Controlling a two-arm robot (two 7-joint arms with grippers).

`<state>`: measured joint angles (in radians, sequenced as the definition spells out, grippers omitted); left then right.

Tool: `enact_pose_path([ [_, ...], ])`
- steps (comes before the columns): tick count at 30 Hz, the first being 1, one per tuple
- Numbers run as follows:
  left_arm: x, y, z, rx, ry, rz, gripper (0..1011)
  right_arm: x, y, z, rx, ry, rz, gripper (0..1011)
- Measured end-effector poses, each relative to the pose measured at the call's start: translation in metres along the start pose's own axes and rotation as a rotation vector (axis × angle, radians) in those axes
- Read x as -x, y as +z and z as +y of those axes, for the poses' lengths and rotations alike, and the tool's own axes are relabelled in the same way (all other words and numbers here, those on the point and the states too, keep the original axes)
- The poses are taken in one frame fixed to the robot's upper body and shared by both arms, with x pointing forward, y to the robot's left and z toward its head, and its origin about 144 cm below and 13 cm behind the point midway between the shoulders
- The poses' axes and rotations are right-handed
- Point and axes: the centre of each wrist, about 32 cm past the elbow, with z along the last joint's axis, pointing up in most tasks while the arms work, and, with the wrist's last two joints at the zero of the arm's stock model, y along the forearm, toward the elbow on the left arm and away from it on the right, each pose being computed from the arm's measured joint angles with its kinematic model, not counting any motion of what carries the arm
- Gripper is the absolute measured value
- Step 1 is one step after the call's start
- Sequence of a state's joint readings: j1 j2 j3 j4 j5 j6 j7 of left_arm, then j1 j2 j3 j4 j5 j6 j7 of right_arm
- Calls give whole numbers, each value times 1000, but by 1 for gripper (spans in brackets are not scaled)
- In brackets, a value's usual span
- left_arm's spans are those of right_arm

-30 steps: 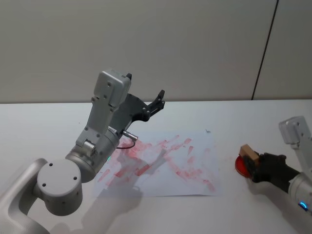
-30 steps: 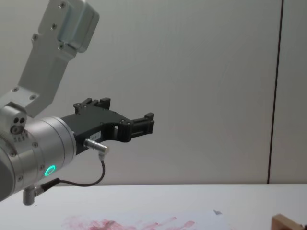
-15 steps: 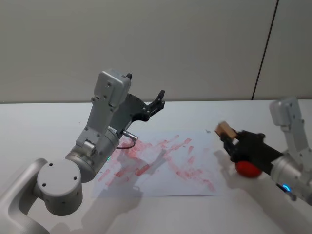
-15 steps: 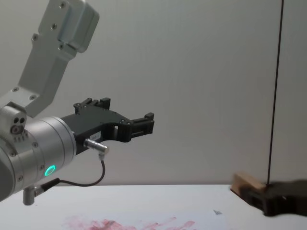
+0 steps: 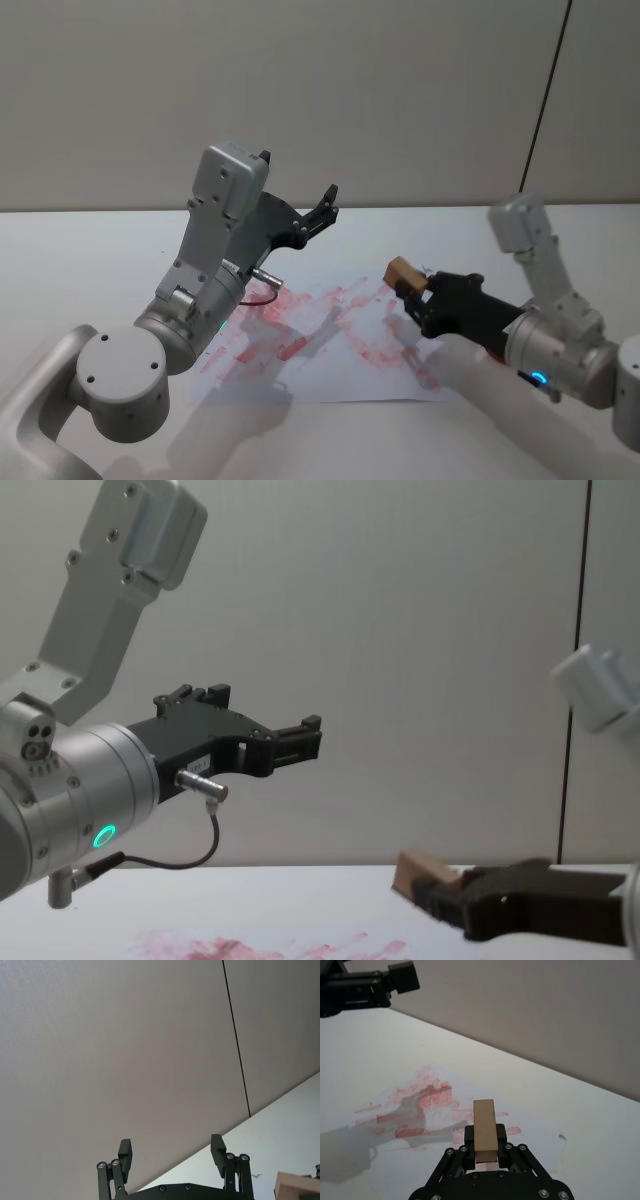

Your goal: Use the one hand to pick up the stamp and affix it onto the A4 paper.

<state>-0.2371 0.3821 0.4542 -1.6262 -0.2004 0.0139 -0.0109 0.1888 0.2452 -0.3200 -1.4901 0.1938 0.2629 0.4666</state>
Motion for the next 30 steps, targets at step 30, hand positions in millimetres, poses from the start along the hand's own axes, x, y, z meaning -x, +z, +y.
enact_pose_path([
  [30, 0, 0, 0, 0, 0, 0, 1001, 10, -22, 43, 217, 78, -92, 220],
])
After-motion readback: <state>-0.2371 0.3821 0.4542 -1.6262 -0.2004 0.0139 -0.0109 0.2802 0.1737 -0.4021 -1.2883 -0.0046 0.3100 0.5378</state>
